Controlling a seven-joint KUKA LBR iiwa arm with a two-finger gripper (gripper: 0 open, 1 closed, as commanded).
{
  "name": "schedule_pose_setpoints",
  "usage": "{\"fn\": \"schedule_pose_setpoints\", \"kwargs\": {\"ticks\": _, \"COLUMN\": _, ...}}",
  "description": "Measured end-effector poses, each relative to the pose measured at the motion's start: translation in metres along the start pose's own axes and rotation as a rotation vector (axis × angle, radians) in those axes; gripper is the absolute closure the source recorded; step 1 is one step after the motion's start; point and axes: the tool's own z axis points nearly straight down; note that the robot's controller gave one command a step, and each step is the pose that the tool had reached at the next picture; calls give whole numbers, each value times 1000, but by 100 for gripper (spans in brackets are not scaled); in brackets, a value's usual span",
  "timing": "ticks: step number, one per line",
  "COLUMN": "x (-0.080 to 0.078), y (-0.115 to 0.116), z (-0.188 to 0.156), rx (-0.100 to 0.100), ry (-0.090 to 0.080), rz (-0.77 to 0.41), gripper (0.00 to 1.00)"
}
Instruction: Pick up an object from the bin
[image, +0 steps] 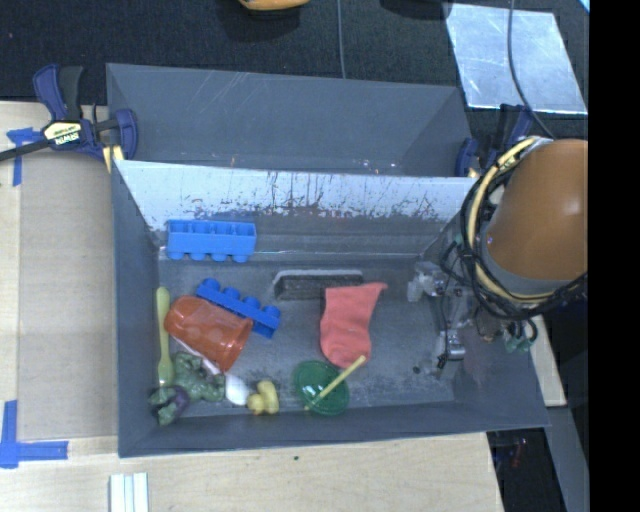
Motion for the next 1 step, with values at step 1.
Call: {"fn": "schedule_pose_setpoints", "kwargs": {"ticks": 1, "x": -14, "y": 19, "z": -46, "rx": 0, "ry": 5, "rz": -120, "gripper": 0}}
